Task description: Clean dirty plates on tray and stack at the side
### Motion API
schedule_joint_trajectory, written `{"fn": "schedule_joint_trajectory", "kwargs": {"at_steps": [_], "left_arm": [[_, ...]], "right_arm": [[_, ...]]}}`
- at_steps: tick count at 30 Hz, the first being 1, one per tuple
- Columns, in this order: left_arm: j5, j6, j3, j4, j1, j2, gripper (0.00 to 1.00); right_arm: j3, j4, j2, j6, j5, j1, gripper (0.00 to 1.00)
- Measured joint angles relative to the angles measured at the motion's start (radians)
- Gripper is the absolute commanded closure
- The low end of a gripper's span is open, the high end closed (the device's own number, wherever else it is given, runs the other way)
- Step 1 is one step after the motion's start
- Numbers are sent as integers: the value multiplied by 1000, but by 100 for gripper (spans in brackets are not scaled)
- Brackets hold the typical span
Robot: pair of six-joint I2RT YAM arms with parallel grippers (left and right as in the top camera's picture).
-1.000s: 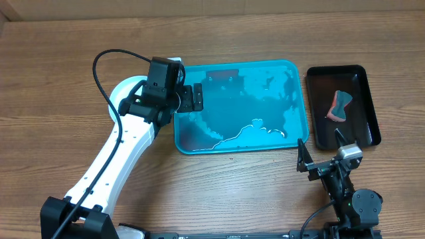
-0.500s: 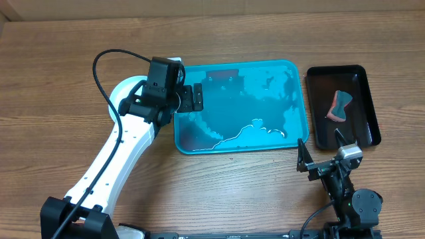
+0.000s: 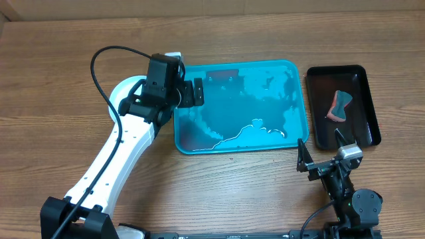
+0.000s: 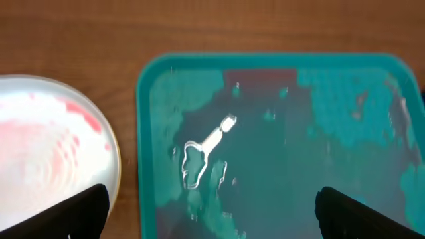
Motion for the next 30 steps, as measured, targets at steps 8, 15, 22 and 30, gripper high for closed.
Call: {"fn": "schedule_joint_trajectory", "kwargs": {"at_steps": [8, 15, 22, 30], "left_arm": [[-23, 77, -3, 96, 19, -167, 1], [16, 130, -222, 290, 122, -477, 1], [60, 150, -682, 569, 208, -814, 0], [68, 153, -984, 632, 306, -1190, 0]], "right_arm": [[0, 0, 0, 2, 0, 0, 0], [0, 0, 0, 3, 0, 0, 0], [0, 1, 0, 3, 0, 0, 0], [0, 0, 0, 3, 0, 0, 0]]}}
